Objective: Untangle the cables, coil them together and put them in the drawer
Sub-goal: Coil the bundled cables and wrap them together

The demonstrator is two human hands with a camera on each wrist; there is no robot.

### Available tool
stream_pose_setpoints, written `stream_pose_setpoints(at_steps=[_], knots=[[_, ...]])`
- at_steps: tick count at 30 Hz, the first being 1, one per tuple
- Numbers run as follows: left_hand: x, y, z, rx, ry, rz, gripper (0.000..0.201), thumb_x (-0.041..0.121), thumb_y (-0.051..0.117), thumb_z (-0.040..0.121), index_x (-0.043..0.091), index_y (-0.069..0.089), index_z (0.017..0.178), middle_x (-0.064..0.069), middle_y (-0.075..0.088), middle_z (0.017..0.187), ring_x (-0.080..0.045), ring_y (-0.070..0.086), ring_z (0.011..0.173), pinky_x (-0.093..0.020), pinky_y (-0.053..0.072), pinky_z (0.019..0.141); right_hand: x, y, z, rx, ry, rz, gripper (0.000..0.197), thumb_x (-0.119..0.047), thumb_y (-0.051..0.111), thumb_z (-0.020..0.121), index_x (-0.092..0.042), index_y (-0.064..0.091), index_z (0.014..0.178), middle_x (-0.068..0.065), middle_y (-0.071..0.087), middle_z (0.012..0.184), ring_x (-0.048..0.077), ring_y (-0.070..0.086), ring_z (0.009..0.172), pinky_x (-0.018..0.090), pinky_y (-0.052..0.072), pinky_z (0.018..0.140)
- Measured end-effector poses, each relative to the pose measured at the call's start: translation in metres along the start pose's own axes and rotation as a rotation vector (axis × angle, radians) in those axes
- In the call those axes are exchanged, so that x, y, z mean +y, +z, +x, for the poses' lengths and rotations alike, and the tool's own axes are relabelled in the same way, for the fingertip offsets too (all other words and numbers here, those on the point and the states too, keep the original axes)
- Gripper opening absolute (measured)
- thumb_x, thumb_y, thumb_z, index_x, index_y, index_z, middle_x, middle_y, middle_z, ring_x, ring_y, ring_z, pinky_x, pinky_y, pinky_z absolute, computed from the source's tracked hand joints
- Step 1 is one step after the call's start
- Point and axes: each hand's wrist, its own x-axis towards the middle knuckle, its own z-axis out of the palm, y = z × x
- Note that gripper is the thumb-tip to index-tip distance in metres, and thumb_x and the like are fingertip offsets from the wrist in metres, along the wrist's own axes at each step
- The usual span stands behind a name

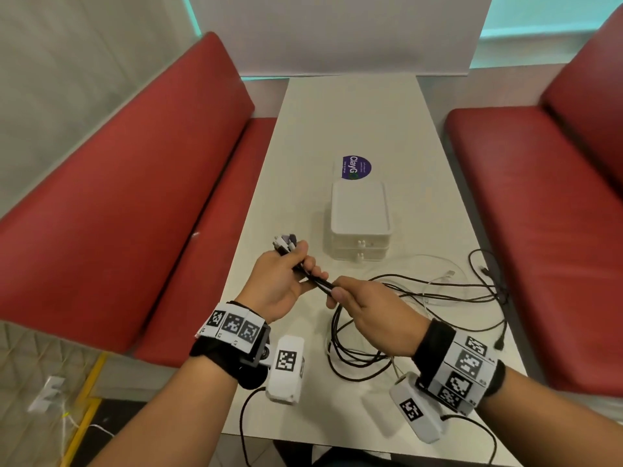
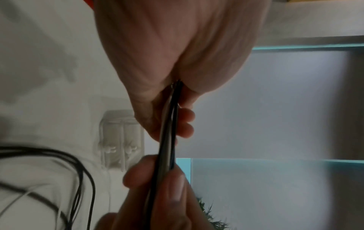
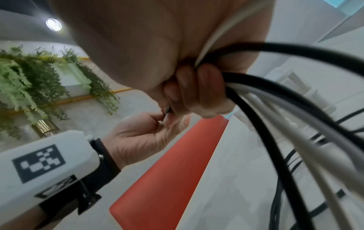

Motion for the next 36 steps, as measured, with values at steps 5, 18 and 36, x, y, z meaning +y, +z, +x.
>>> stream_pose_setpoints(at_steps=[5, 18, 36], knots=[[0.005, -0.023, 0.01, 0.271, 0.179, 0.558, 0.075, 0.052, 0.07, 0.09, 0.016, 0.034, 0.145, -0.002, 0.06, 0.124, -0.021, 0.062, 0.112, -0.044, 0.05, 0.102, 0.003, 0.006, 0.005, 0.059, 0.074, -0.018, 0.033, -0.029, 0.037, 0.108, -0.023, 0.059, 0.084, -0.009, 0.05, 0.061, 0.006, 0.046, 0.057, 0.017, 0.037, 0.059], [-0.011, -0.018, -0.022, -0.473, 0.286, 1.363, 0.025, 0.044, 0.049, 0.104, 0.031, 0.06, 0.122, 0.006, 0.066, 0.078, -0.008, 0.062, 0.068, -0.036, 0.056, 0.073, -0.013, -0.027, 0.005, -0.156, 0.071, -0.127, 0.038, -0.027, 0.042, 0.106, -0.011, 0.07, 0.086, -0.006, 0.056, 0.063, 0.006, 0.05, 0.054, 0.023, 0.04, 0.058], [0.0, -0.012, -0.024, -0.531, 0.13, 1.393, 0.023, 0.043, 0.051, 0.104, 0.027, 0.065, 0.109, 0.02, 0.052, 0.061, 0.004, 0.048, 0.053, -0.014, 0.036, 0.055, 0.002, -0.063, 0.007, -0.039, -0.04, -0.093, 0.022, -0.045, 0.059, 0.098, -0.028, 0.072, 0.095, -0.015, 0.064, 0.07, 0.0, 0.058, 0.066, 0.019, 0.043, 0.066]])
